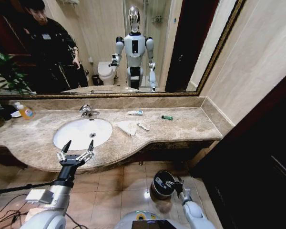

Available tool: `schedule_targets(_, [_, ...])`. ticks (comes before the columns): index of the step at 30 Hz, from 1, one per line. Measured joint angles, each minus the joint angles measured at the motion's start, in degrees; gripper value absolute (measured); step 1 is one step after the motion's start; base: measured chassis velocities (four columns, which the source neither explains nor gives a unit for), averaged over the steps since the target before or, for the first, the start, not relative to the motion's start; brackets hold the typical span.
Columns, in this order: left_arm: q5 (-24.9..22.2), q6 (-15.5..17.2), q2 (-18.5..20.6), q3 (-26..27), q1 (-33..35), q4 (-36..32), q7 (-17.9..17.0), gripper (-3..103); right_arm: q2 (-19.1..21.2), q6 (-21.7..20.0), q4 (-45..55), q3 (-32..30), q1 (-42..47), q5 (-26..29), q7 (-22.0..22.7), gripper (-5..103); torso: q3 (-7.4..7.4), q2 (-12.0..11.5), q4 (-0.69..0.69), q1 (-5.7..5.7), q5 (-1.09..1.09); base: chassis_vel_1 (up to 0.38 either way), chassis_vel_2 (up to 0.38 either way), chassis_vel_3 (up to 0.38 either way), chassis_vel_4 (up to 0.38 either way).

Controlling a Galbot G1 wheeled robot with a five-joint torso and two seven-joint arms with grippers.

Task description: Pick up the trash from the sink and place it in the trash bin.

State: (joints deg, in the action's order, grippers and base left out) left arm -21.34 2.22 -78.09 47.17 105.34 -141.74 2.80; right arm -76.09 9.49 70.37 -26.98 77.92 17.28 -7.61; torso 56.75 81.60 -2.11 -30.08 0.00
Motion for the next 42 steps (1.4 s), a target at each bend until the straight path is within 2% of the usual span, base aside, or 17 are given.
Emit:
schedule_targets(5, [0.0, 0.0, 0.0, 0.0, 0.0, 0.0, 0.0, 100, 3.8, -1.3, 12.5, -0.7, 4.9, 6.3, 0.0, 100, 0.00, 0.0, 0.00, 0.00, -0.03, 0.000, 0.000, 0.000, 0.000])
schedule_targets(8, [0.0, 0.0, 0.0, 0.0, 0.0, 0.0, 0.0, 100, 4.5, -0.4, 16.7, -1.1, 6.5, 6.7, 0.0, 100, 0.00, 0.0, 0.01, 0.00, 0.00, 0.000, 0.000, 0.000, 0.000])
schedule_targets(11, [0.0, 0.0, 0.0, 0.0, 0.0, 0.0, 0.0, 100, 5.8, 0.0, 27.3, -1.7, 10.4, 7.2, 0.9, 100, 0.00, 0.0, 0.00, 0.00, -0.01, 0.000, 0.000, 0.000, 0.000])
schedule_targets(15, [0.0, 0.0, 0.0, 0.0, 0.0, 0.0, 0.0, 100, 5.9, -0.6, 33.1, -1.7, 12.3, 7.5, 1.5, 100, 0.00, 0.0, 0.00, 0.00, 0.00, 0.000, 0.000, 0.000, 0.000])
schedule_targets(18, [0.0, 0.0, 0.0, 0.0, 0.0, 0.0, 0.0, 100, 5.1, -4.1, 44.7, -0.1, 14.5, 6.9, 2.5, 100, 0.00, 0.0, 0.01, 0.01, -0.01, 0.000, 0.000, 0.000, 0.000])
schedule_targets(19, [0.0, 0.0, 0.0, 0.0, 0.0, 0.0, 0.0, 100, 5.1, -4.1, 44.7, -0.1, 14.5, 6.9, 2.5, 100, 0.00, 0.0, 0.01, 0.01, -0.01, 0.000, 0.000, 0.000, 0.000])
schedule_targets(21, [0.0, 0.0, 0.0, 0.0, 0.0, 0.0, 0.0, 100, 4.3, -6.9, 48.0, 1.0, 12.7, 5.8, 1.3, 100, 0.00, 0.0, 0.01, 0.02, -0.02, 0.000, 0.000, 0.000, 0.000])
schedule_targets(22, [0.0, 0.0, 0.0, 0.0, 0.0, 0.0, 0.0, 100, 4.0, -8.7, 48.7, 1.6, 11.3, 5.4, 0.3, 100, 0.00, 0.0, 0.00, 0.01, -0.01, 0.000, 0.000, 0.000, 0.000])
schedule_targets(23, [0.0, 0.0, 0.0, 0.0, 0.0, 0.0, 0.0, 100, 4.0, -8.7, 48.7, 1.6, 11.3, 5.4, 0.3, 100, 0.00, 0.0, 0.00, 0.01, -0.01, 0.000, 0.000, 0.000, 0.000])
schedule_targets(24, [0.0, 0.0, 0.0, 0.0, 0.0, 0.0, 0.0, 100, 3.8, -11.2, 48.9, 2.4, 9.0, 5.2, -0.9, 100, 0.00, 0.0, 0.01, 0.01, -0.01, 0.000, 0.000, 0.000, 0.000])
schedule_targets(27, [0.0, 0.0, 0.0, 0.0, 0.0, 0.0, 0.0, 100, 4.0, -15.0, 47.6, 5.4, 3.5, 4.3, -2.6, 100, 0.00, 0.0, -0.01, 0.01, -0.02, 0.000, 0.000, 0.000, 0.000])
schedule_targets(33, [0.0, 0.0, 0.0, 0.0, 0.0, 0.0, 0.0, 100, 4.8, -17.9, 44.2, 10.5, -4.1, 3.7, -3.0, 100, 0.00, 0.0, 0.01, 0.01, -0.01, 0.000, 0.000, 0.000, 0.000])
schedule_targets(36, [0.0, 0.0, 0.0, 0.0, 0.0, 0.0, 0.0, 100, 4.8, -19.6, 39.1, 17.2, -13.8, 3.2, -2.5, 100, 0.01, 0.0, 0.00, -0.01, -0.01, 0.000, 0.000, 0.000, 0.000])
schedule_targets(42, [0.0, 0.0, 0.0, 0.0, 0.0, 0.0, 0.0, 100, 2.7, -22.4, 34.3, 22.7, -21.3, 3.9, -0.4, 100, 0.01, 0.0, 0.00, -0.01, -0.02, 0.000, 0.000, 0.000, 0.000])
